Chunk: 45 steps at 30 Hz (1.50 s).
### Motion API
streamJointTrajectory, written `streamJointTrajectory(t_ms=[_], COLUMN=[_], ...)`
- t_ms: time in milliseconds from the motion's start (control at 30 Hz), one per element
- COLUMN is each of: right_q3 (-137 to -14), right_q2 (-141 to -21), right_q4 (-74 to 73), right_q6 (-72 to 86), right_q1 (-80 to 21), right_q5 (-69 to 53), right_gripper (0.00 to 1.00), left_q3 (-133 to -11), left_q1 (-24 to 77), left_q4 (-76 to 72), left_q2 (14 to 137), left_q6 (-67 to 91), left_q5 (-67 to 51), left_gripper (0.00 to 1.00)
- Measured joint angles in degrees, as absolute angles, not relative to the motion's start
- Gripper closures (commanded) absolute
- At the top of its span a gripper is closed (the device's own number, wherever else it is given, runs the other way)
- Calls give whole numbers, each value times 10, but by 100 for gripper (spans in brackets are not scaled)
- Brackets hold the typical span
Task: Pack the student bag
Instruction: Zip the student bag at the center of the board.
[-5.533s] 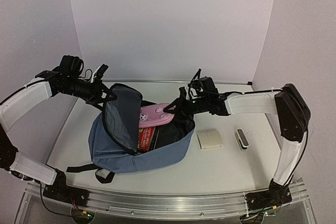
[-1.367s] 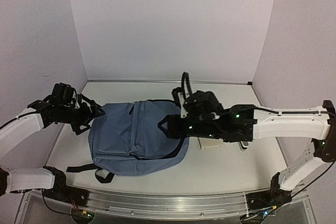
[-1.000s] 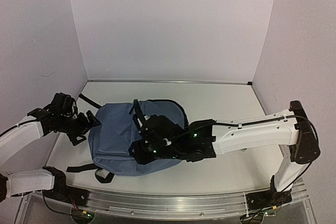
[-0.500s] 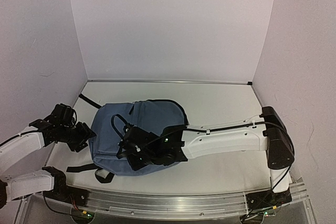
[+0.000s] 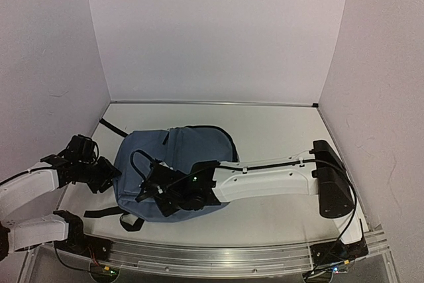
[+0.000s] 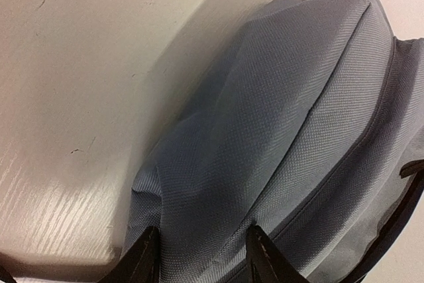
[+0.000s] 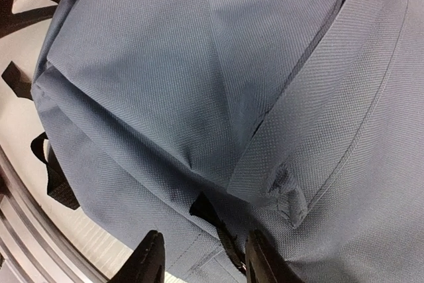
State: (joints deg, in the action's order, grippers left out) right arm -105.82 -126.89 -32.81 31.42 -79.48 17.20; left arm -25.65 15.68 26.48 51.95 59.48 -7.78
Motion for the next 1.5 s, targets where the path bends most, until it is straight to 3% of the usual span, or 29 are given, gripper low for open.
streamJointTrajectory(t_ms=[167,400,633,1000,1500], right_q3=[-1075,-1102,-1103,-1095,-1014], right_q2=[-1290,-1313,-1317,-1311,-1208], right_q4=[-339,-350,-360,-367,-363], right_q6=[311,307,313,334,402], right_q1=[-795,-795,-795,-795,-797], right_q5=[176,198,221,248,283], right_gripper=[62,72,99,100,100], left_q3=[-253,-253,-253,-253,-265], left_q1=[156,156,156,155,113], left_q4=[255,249,249,247,226], left_q2=[528,536,536,540,581], left_q6=[597,599,595,588,556], left_q5=[-79,-81,-85,-88,-116], left_gripper=[61,76,99,100,100])
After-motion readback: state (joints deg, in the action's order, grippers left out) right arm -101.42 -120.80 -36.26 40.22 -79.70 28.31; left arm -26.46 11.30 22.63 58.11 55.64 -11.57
